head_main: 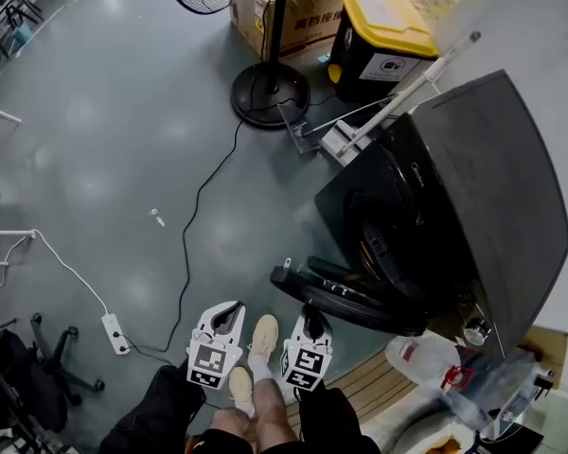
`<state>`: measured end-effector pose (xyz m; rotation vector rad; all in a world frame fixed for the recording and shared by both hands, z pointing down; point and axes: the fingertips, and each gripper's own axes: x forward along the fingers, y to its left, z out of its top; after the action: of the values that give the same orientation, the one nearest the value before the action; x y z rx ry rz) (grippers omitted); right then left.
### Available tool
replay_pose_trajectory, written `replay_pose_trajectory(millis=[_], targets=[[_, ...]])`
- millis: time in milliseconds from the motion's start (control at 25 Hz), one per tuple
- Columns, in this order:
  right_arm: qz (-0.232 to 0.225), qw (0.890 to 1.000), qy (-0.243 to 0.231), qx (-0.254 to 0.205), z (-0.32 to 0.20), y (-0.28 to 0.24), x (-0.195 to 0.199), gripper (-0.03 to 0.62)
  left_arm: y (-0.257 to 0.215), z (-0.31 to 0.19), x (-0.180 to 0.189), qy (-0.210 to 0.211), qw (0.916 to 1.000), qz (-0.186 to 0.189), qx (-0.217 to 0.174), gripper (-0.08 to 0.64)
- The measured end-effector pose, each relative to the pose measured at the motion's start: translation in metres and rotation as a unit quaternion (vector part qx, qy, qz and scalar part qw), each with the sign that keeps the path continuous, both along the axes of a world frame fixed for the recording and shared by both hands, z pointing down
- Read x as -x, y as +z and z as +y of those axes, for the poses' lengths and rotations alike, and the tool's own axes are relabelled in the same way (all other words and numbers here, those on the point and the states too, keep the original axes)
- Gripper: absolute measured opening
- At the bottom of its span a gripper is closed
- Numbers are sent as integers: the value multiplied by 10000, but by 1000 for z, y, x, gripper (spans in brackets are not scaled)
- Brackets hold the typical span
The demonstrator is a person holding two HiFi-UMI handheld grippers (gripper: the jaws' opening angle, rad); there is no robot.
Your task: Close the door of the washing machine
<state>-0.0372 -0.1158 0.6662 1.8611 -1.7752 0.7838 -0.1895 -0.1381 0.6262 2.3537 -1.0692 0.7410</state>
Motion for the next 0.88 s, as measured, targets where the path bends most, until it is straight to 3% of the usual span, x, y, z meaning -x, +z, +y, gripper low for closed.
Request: replay_pose_trajectory(millis=[880], targets=[[276,9985,437,-196,-104,-12,-95,18,-12,-103,-69,317,9994,86,-144,32]])
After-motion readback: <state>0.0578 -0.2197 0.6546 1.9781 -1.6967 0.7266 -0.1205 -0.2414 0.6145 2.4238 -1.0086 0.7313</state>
